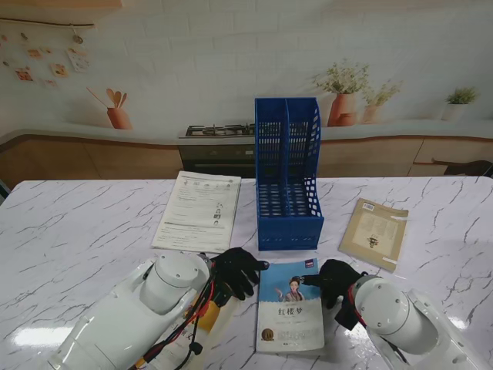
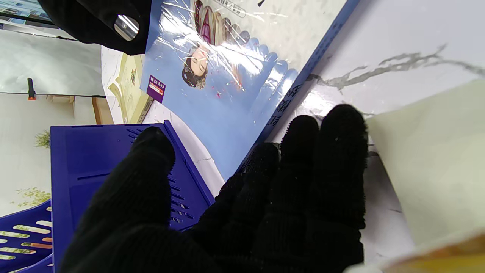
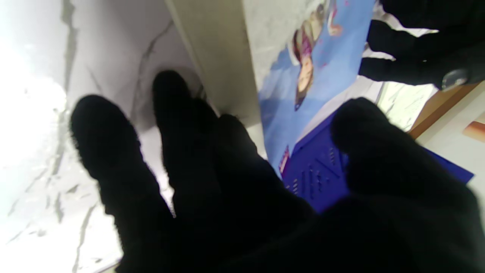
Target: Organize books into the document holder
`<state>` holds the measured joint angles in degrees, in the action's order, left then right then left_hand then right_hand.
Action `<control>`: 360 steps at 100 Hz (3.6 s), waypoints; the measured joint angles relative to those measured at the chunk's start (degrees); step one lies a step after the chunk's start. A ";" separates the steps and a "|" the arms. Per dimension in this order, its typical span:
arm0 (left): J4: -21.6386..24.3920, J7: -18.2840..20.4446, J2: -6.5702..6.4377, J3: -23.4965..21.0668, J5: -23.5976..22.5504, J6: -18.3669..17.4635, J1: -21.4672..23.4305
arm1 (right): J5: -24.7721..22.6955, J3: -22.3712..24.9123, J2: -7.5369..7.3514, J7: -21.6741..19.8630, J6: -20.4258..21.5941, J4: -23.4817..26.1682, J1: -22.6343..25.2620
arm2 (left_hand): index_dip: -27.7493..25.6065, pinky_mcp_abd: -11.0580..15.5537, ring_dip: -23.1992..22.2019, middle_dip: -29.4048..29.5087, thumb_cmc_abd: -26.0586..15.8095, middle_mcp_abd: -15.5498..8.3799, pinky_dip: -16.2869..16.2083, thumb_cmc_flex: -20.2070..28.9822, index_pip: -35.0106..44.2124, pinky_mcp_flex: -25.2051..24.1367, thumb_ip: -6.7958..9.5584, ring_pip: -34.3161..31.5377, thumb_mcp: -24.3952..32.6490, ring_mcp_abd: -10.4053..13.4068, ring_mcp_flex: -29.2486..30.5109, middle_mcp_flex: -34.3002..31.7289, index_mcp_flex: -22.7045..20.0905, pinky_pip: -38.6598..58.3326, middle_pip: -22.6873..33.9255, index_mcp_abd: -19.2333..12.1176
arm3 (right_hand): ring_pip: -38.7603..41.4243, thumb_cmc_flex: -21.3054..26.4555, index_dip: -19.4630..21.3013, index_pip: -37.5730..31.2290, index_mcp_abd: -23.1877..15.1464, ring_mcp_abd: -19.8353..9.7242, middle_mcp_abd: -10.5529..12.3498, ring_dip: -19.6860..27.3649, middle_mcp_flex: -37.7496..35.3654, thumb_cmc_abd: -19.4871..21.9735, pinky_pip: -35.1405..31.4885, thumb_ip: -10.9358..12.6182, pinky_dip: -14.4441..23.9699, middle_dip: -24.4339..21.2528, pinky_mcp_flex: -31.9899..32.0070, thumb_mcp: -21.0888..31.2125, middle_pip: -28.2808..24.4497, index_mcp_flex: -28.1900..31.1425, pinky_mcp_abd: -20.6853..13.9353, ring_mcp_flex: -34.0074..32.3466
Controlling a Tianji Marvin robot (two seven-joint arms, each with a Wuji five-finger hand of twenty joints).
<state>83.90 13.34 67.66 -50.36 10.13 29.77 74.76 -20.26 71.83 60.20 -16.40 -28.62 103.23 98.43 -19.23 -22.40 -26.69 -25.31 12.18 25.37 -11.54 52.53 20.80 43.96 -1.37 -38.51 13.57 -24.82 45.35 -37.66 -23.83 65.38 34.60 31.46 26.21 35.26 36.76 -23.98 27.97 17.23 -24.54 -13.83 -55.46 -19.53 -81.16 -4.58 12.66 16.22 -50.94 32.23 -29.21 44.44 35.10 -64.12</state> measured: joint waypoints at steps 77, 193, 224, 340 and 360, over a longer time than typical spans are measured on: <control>-2.94 -1.58 1.02 -1.77 9.13 -2.64 0.58 | 1.48 -1.51 -0.05 0.24 1.41 -1.44 -1.51 | -0.61 1.98 -8.24 -2.98 0.38 5.19 -10.61 -0.02 1.86 1.04 0.00 -5.58 6.26 2.77 2.18 3.50 1.96 9.21 3.41 1.16 | -0.30 -0.66 0.68 -2.56 0.08 1.07 -3.35 0.07 -0.02 -0.31 0.63 0.00 -0.10 2.08 0.13 6.40 -2.66 1.11 0.00 -2.30; -7.42 5.81 0.76 1.22 11.63 -10.17 -1.08 | 3.23 -2.58 0.24 -0.24 3.14 -2.02 -2.00 | -10.70 10.02 -16.41 -22.20 14.00 -7.50 -13.17 10.40 33.76 3.77 -0.55 -13.38 14.32 8.27 5.53 -13.62 -2.34 18.71 -8.81 -7.48 | 0.62 -1.64 0.69 -2.53 -4.30 -1.83 -0.80 -0.03 2.78 -0.72 1.46 0.00 0.53 3.90 5.49 6.27 -4.89 0.36 0.01 -0.97; -3.61 0.60 1.04 -0.94 9.26 -15.88 3.14 | -1.26 3.02 1.16 1.18 3.87 3.34 4.96 | -10.45 10.00 -17.41 -23.40 18.59 -10.57 -7.83 8.04 34.92 7.21 -3.48 -11.55 21.30 8.60 9.11 -18.93 -6.37 18.71 -10.92 -11.40 | -0.97 -1.66 0.62 1.00 -16.24 -7.18 11.99 -3.50 6.74 -0.64 1.77 0.00 12.03 -0.21 18.95 0.00 3.39 -3.26 -0.62 7.89; 10.50 2.62 -2.65 -9.09 -0.73 -22.46 4.01 | -3.66 9.58 1.38 2.23 20.17 9.71 -5.38 | -10.49 9.08 -19.44 -30.17 19.29 -12.47 -7.53 8.00 34.94 8.04 -4.16 -10.39 21.73 8.17 9.70 -20.20 -8.41 18.71 -12.98 -14.54 | -15.53 -4.37 1.00 4.58 -23.20 -11.24 19.60 -4.31 13.70 0.19 29.24 0.04 13.79 1.21 47.61 -11.33 15.17 -6.82 -0.61 24.57; 11.91 3.58 -3.07 -8.57 -1.43 -23.61 1.99 | -3.01 8.60 0.45 -4.16 24.00 7.55 -10.15 | -10.59 9.08 -19.44 -30.81 19.31 -12.53 -7.21 7.99 34.94 8.07 -4.16 -10.39 21.75 8.17 9.71 -20.21 -8.49 18.71 -12.98 -14.76 | -15.92 -5.77 0.49 5.21 -24.62 -11.35 20.33 -4.29 14.36 -0.72 31.20 0.04 13.54 1.19 48.89 -10.63 15.98 -7.49 -0.61 25.47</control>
<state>95.81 16.91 64.60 -58.93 8.70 6.16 76.75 -23.28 80.43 60.65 -20.56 -4.62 110.78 88.28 -29.83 -13.32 -46.14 -56.12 31.48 12.85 -18.75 60.52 55.74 52.03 -5.53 -48.90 35.31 -16.65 55.06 -57.87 -32.32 84.09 21.62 16.70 10.28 29.48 37.25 -18.77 3.35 5.89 -4.21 -18.12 -41.10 -20.25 -49.96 -4.54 26.20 17.41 -2.05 21.60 -13.23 36.96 34.49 -38.64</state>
